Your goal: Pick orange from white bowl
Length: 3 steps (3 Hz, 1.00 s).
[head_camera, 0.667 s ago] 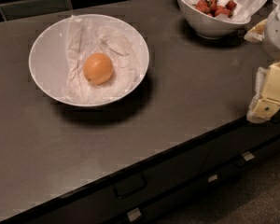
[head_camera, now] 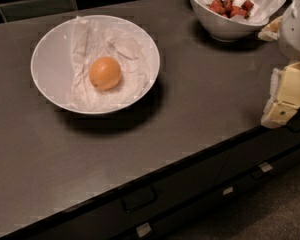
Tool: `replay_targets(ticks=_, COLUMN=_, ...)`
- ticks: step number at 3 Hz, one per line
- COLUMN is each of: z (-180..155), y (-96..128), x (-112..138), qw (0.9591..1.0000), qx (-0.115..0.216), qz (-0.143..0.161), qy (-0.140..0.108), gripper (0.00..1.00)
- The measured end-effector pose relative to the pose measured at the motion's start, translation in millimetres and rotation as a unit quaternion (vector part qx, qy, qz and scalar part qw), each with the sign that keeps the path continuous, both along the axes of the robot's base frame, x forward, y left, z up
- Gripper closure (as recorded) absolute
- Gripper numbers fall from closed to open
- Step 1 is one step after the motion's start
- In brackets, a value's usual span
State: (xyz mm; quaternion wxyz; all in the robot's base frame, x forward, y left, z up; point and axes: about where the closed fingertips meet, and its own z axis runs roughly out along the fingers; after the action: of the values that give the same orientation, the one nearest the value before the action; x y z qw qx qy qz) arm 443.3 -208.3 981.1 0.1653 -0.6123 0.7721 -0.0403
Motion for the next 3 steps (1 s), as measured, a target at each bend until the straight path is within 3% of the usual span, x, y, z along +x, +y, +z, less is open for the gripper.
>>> replay_targets(ticks=2, z=9.3, y=55.4, x=23.8, qw=0.9971, qx=-0.008, qz=0.075, qy=-0.011, gripper=0.00)
replay_targets(ticks=3, z=9.2, y=55.6, x=23.9, qw=0.9971, qx=-0.008, qz=0.076, qy=-0.011, gripper=0.00)
